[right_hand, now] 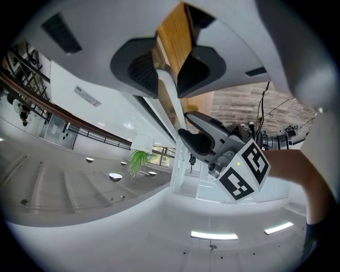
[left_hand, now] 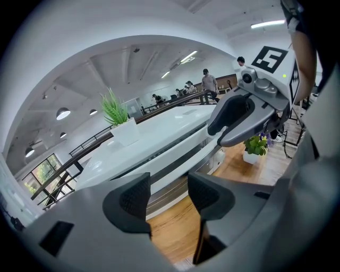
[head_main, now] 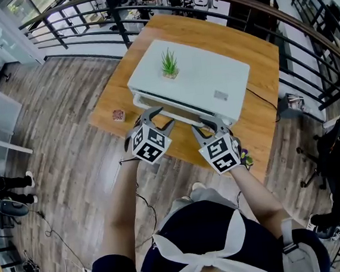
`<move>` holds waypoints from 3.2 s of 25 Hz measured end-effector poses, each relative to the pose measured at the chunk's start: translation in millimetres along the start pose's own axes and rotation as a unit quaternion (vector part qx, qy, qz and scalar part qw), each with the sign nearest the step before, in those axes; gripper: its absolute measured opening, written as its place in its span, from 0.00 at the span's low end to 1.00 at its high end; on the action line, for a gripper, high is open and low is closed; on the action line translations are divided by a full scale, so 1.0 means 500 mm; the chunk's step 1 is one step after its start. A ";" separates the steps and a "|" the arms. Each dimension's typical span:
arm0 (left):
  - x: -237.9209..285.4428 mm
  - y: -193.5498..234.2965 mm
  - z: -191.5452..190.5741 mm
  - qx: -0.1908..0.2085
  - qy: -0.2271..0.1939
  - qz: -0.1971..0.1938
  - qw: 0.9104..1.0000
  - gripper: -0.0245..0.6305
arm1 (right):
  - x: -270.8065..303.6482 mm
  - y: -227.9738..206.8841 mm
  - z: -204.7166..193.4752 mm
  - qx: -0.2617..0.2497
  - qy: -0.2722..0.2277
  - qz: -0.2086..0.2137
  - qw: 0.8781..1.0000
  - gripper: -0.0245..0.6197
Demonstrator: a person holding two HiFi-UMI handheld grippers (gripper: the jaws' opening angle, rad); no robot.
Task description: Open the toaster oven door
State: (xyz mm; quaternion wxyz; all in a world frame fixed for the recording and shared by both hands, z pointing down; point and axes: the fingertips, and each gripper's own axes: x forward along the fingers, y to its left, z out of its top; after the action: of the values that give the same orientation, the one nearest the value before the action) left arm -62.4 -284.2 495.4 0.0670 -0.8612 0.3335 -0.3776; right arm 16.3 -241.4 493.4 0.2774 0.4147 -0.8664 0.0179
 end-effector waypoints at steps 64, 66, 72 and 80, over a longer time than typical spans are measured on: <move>-0.067 -0.083 -0.116 -0.013 0.033 0.020 0.999 0.38 | -0.061 0.050 -0.049 -0.015 0.006 0.032 0.999 0.21; -0.066 -0.085 -0.119 -0.014 0.035 0.020 0.999 0.38 | -0.059 0.053 -0.053 -0.015 0.008 0.036 0.999 0.21; -0.071 -0.095 -0.134 -0.015 0.044 0.020 0.999 0.38 | -0.060 0.072 -0.062 -0.006 0.011 0.059 0.998 0.20; -0.077 -0.104 -0.147 -0.017 0.050 0.025 0.998 0.38 | -0.051 0.093 -0.055 -0.013 0.016 0.074 0.997 0.19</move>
State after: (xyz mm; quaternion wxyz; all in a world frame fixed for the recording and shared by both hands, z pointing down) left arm -105.1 -210.3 543.0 0.0449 -0.8336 0.3643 -0.4128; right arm 7.9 -185.4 513.3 0.2951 0.3456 -0.8902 0.0334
